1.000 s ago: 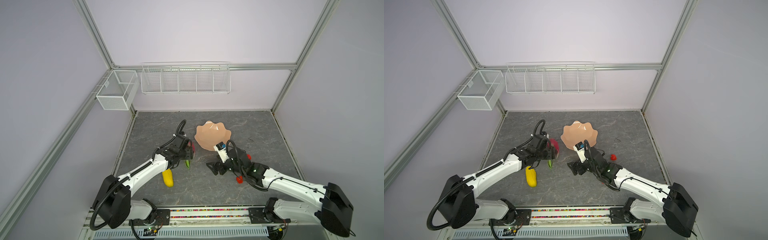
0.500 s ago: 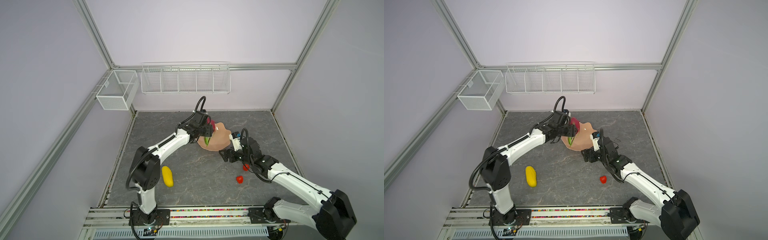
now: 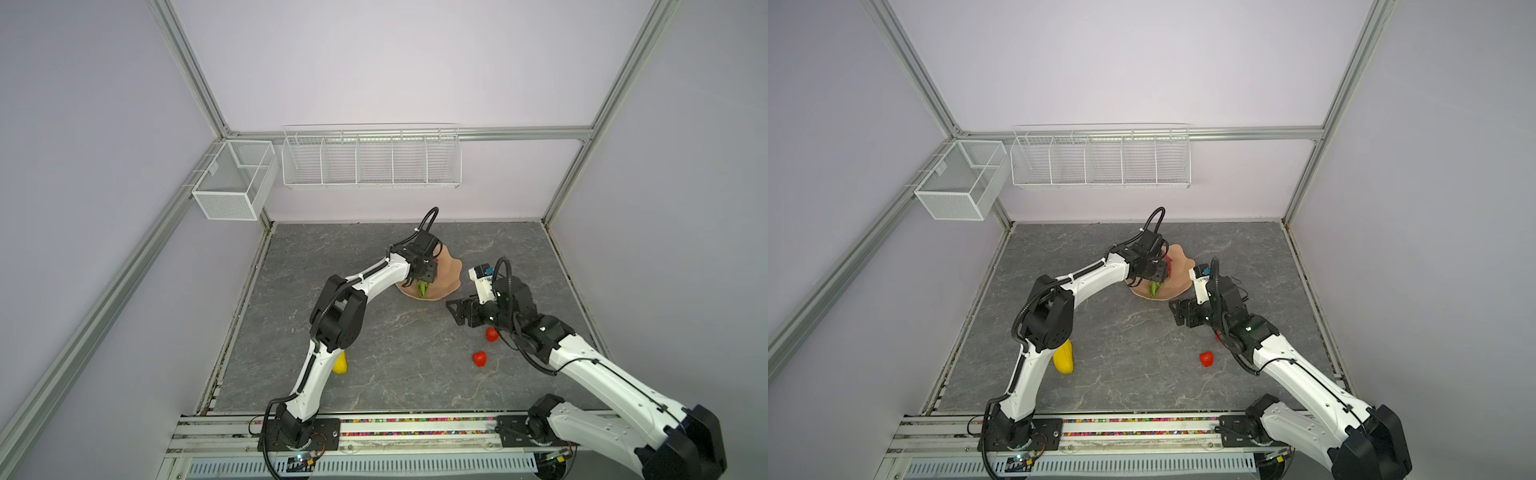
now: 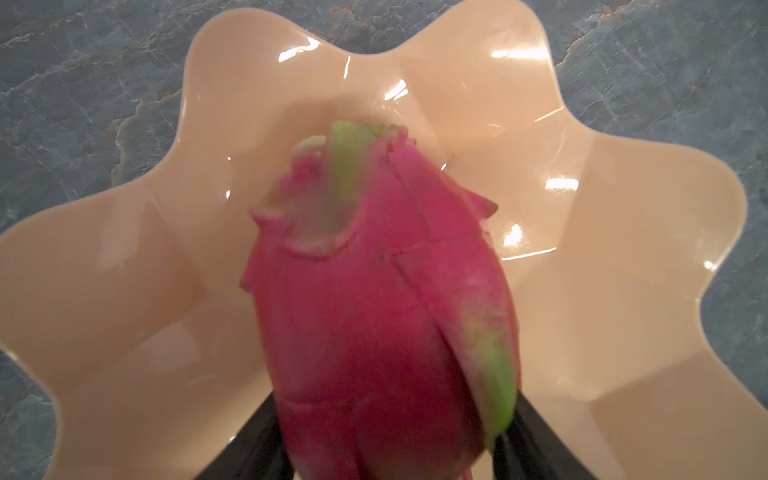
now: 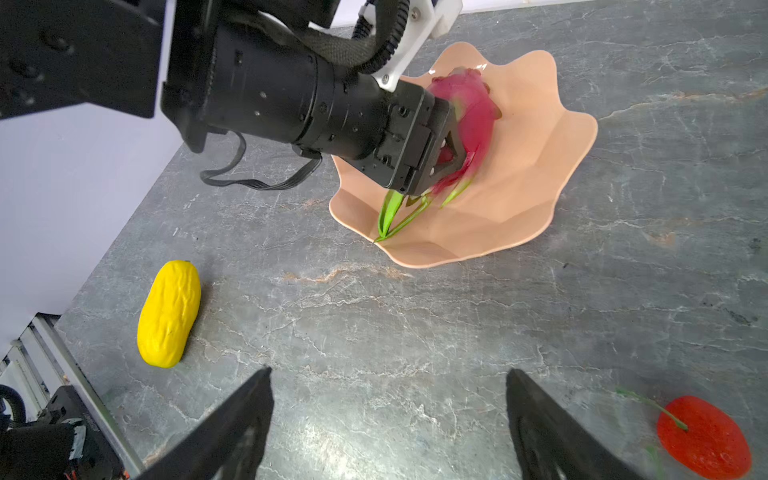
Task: Place and organize the fake fruits in the fruit bowl
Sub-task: 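Lift the dragon fruit with the left gripper and lower it into the peach bowl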
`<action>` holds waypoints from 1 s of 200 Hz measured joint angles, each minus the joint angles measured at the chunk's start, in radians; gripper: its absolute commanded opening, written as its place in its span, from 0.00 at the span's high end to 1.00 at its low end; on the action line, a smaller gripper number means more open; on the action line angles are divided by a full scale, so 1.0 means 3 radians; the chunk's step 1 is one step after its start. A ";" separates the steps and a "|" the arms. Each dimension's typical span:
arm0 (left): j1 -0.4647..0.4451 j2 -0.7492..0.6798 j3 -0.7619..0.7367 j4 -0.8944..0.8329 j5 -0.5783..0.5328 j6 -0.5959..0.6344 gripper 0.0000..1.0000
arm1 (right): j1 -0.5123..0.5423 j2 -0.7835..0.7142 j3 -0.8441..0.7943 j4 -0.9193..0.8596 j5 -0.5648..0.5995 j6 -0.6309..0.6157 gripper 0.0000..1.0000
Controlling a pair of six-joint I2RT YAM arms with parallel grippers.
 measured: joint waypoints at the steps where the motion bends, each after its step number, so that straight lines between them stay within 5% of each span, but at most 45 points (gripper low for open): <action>1: 0.0000 0.0000 0.0001 -0.0001 -0.0001 0.0000 0.33 | 0.0000 -0.0001 0.0000 -0.0001 0.0000 0.0000 0.11; 95: 0.0000 -0.0226 -0.0245 0.0031 -0.0008 0.0013 0.17 | 0.0000 0.0009 -0.0009 -0.0069 -0.0005 0.0000 0.11; 168: 0.0000 -0.1347 -0.0963 0.0247 -0.0050 -0.0001 0.16 | -0.0004 0.0261 -0.0009 0.0093 -0.0197 -0.0018 0.12; 200: -0.0004 -0.2024 -0.1808 0.0251 -0.0351 -0.0200 0.16 | 0.0018 0.0423 -0.0004 0.0200 -0.0436 -0.0088 0.12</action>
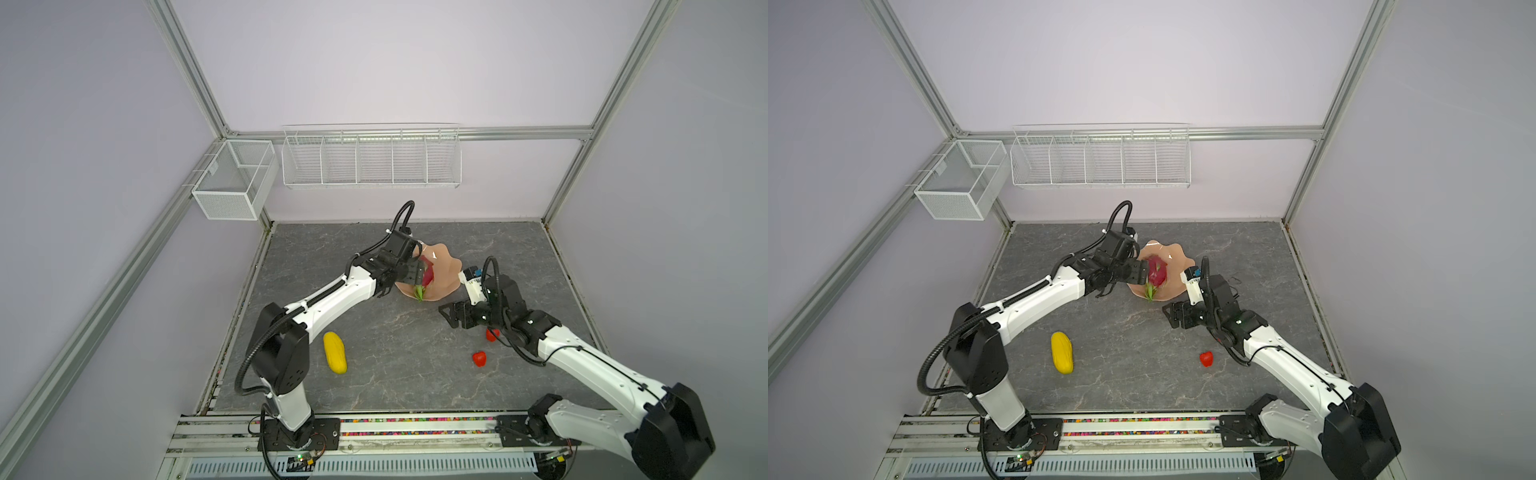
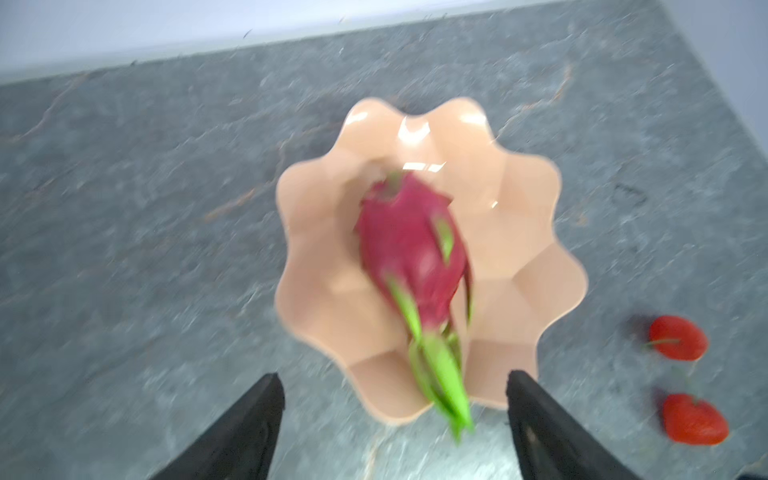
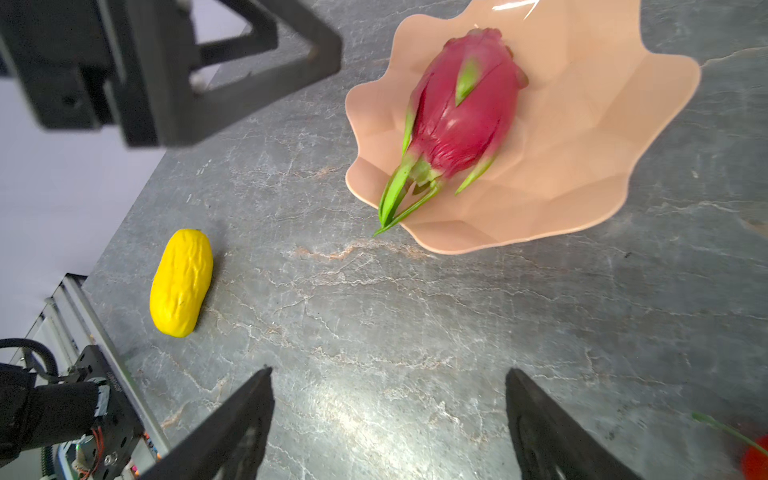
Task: Place and organize the fake fruits in the fruit bowl
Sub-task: 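Lift the dragon fruit with the left gripper and lower it into the peach bowl, then move the left gripper down to grasp the yellow fruit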
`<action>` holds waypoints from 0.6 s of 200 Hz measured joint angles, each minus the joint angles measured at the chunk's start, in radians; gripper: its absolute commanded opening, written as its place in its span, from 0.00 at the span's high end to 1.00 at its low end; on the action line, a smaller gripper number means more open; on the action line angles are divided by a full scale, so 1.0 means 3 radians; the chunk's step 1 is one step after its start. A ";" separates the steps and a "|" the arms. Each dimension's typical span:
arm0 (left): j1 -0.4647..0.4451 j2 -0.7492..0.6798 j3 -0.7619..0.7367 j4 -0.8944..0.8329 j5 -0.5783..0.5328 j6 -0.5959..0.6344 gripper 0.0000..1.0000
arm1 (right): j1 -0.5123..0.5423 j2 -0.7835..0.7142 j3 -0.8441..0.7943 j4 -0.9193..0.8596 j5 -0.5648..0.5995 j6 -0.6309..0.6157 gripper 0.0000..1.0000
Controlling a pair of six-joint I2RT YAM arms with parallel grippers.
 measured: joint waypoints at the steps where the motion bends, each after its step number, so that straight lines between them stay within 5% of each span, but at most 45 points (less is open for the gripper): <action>1: 0.0000 -0.0025 -0.0033 -0.0006 -0.0017 -0.0009 0.16 | 0.0003 0.0005 0.0000 0.0005 -0.0006 -0.0003 0.12; 54: -0.0001 -0.1191 -0.1261 -0.0749 -0.0816 -0.0805 0.19 | 0.0647 0.0327 0.0169 0.0308 -0.0277 -0.0126 0.12; 120: -0.0001 -0.1658 -0.1843 -0.1325 -0.0877 -0.1698 0.20 | 0.1040 0.0599 0.0184 0.0654 -0.0435 -0.0061 0.12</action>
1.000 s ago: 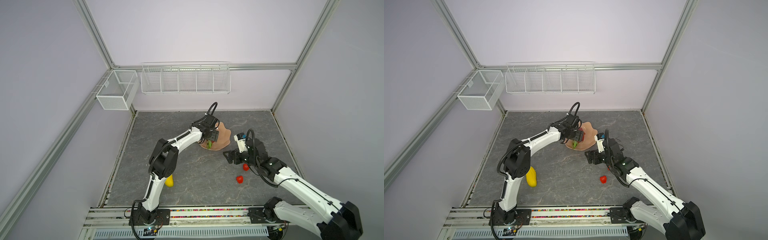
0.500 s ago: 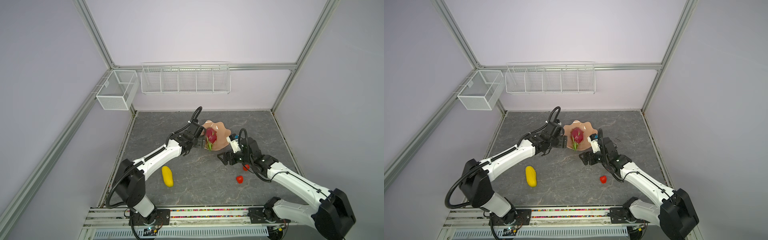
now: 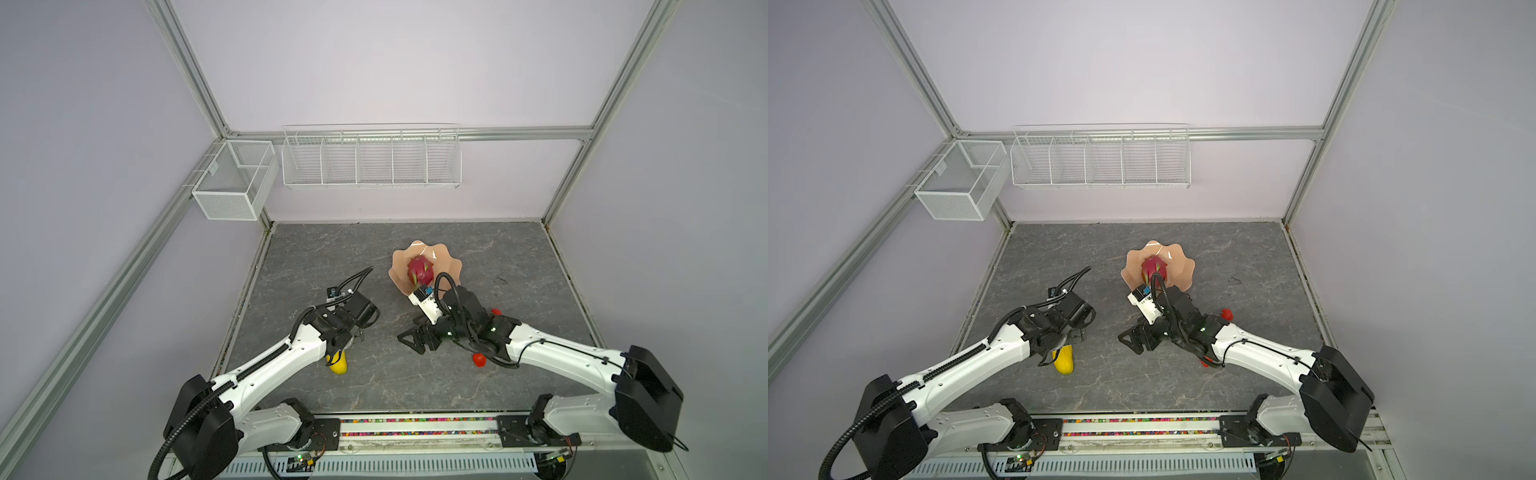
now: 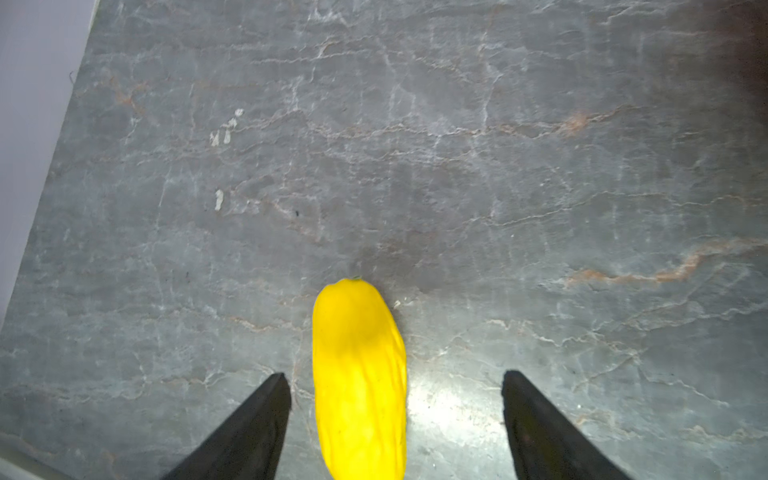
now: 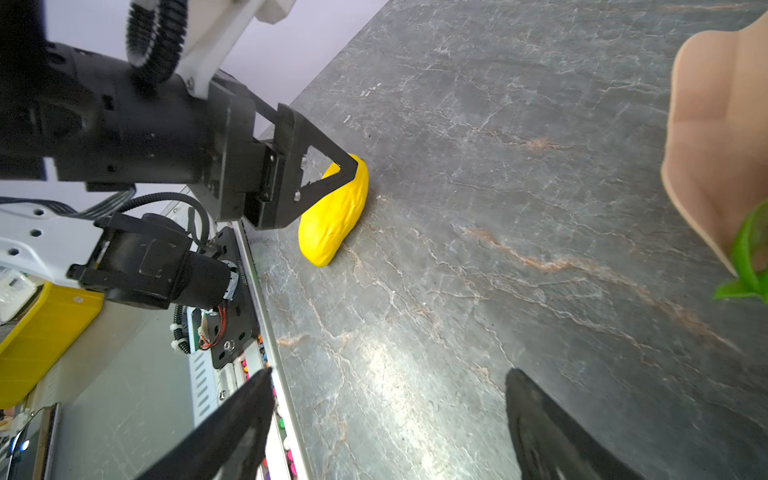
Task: Place and organize the fake fruits in the fruit bowl
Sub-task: 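Move the left gripper down to grasp the yellow fruit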
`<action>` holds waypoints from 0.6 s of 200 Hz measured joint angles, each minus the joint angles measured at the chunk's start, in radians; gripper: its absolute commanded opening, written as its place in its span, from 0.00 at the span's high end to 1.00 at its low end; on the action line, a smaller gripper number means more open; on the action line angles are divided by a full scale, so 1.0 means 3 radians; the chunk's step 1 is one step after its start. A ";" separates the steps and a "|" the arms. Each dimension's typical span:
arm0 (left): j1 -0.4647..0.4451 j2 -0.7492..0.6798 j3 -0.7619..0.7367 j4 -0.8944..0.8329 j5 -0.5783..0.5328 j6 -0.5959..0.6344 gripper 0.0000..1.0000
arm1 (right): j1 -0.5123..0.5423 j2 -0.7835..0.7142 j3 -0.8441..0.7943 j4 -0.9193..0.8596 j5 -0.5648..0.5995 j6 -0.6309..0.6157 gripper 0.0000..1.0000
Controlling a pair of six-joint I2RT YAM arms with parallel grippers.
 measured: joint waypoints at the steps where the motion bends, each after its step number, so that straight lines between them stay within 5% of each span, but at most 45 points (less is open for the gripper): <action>1: 0.0000 -0.0005 -0.0005 -0.0003 0.0001 -0.0008 0.20 | 0.0003 0.0000 0.0000 0.0004 -0.0001 0.0000 0.12; 120: 0.0000 0.0201 -0.0584 0.0437 0.0153 -0.0324 0.26 | 0.0085 0.0103 -0.0006 0.0086 -0.0013 0.0025 0.12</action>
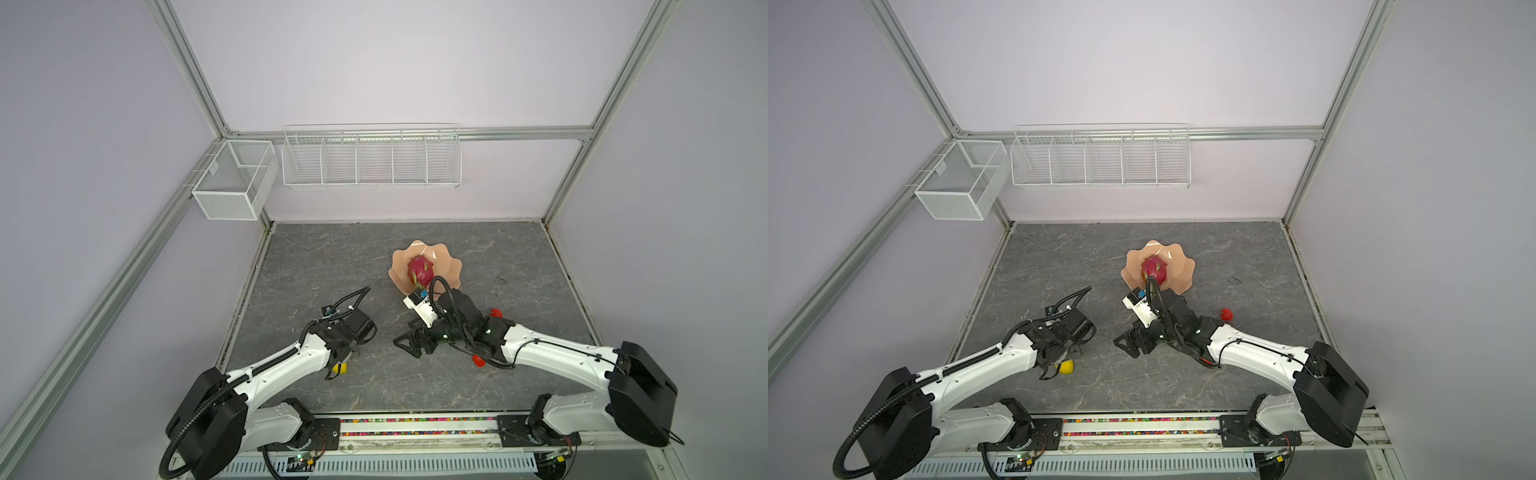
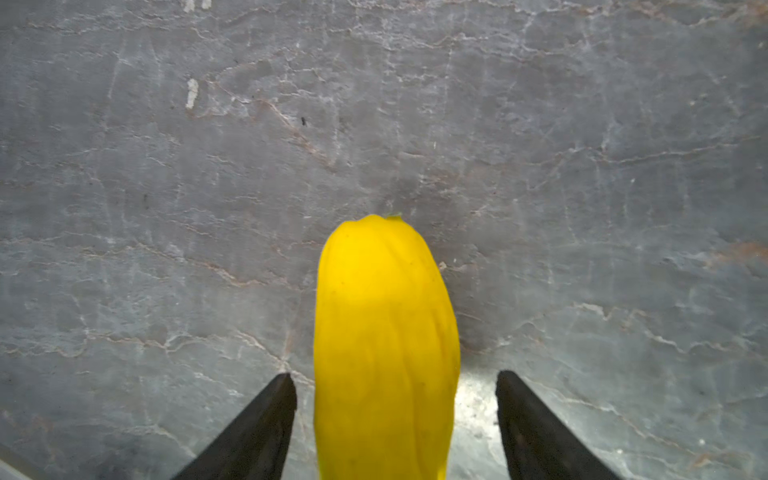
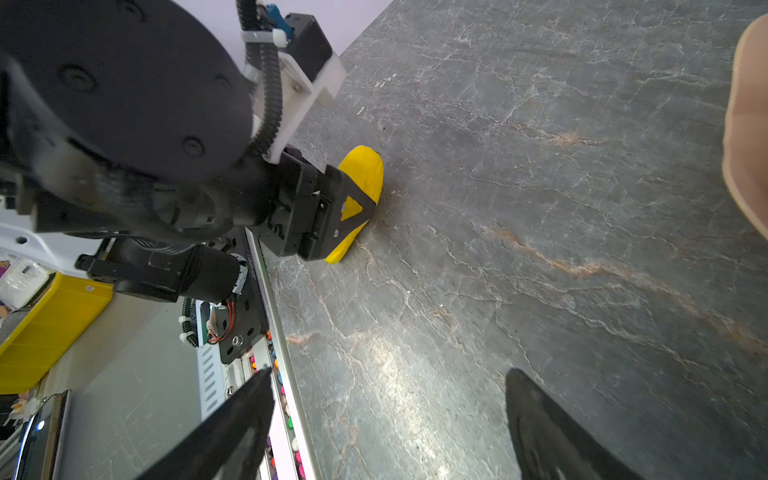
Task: Place and organize the fake fruits in the fruit bowl
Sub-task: 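Move the left gripper down to grasp the yellow fruit, then carry the yellow fruit with the left gripper into the bowl beside the dragon fruit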
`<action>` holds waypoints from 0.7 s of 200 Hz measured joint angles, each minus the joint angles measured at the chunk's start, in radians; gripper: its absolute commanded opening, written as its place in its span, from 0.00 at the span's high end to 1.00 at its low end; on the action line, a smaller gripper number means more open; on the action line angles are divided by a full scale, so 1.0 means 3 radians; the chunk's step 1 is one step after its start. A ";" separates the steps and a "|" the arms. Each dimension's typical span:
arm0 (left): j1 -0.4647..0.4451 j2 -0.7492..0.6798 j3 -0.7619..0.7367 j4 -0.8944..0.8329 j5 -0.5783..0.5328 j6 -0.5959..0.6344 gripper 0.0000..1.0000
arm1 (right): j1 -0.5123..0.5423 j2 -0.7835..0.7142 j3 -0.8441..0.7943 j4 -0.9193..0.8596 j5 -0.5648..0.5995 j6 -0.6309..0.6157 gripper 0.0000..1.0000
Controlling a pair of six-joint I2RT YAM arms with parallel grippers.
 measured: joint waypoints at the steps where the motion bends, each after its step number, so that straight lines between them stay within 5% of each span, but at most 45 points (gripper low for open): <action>1: 0.0000 0.0008 0.0000 0.0005 0.0001 0.0000 0.26 | 0.0000 0.0000 0.0000 -0.0001 0.0000 -0.0001 0.12; 86: 0.0000 0.0295 0.0018 0.0231 0.0067 0.0089 0.49 | -0.0041 -0.0014 -0.0008 -0.0065 0.0036 -0.0004 0.11; 140: 0.0000 0.0313 0.0842 0.0478 0.0268 0.0793 0.47 | -0.0849 -0.0395 -0.0116 -0.0299 0.0051 0.0001 0.12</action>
